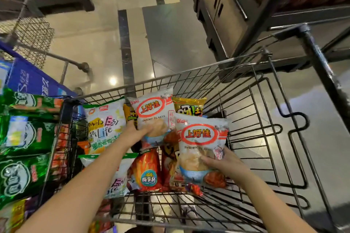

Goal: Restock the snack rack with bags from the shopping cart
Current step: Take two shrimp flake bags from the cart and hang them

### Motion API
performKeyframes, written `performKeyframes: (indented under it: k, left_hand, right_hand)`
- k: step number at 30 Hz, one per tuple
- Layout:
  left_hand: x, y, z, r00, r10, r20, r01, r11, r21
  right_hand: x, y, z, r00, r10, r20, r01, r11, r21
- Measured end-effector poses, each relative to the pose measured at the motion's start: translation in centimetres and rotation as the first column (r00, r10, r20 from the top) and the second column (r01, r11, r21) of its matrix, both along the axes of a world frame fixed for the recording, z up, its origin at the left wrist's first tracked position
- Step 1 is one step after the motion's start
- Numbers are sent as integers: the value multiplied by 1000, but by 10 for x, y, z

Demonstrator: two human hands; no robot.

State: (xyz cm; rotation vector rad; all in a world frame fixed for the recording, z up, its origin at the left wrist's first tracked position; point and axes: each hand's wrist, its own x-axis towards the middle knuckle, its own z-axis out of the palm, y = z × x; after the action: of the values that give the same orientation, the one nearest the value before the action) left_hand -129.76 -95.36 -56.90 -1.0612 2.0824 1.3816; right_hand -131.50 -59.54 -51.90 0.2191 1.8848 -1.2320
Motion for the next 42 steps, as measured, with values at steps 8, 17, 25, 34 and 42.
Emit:
performKeyframes:
  k: [8,17,25,34,42]
  left_hand:
    - [-15,32,6,989,128,70,-137,981,134]
    - [3,33,44,974,202,-103,-166,945,282]
    - [46,7,131,953,175,-248,-96,949,299]
    - [121,-36,204,857,302,-418,-158,925,344]
    - [197,-49,227,743,491,-455,-351,864,360]
  right_hand:
    - [-10,8,-5,994,-108,-29,108,994,-10]
    - [-18,12,36,970,-233,-67,225,968,-114]
    - [-34,-5,126,978,-37,-207,-7,978,-207]
    - [-25,-57,183,958,56,-282,-141,947,-290]
    - [-27,-112,207,895,260,-362,-372,884,-283]
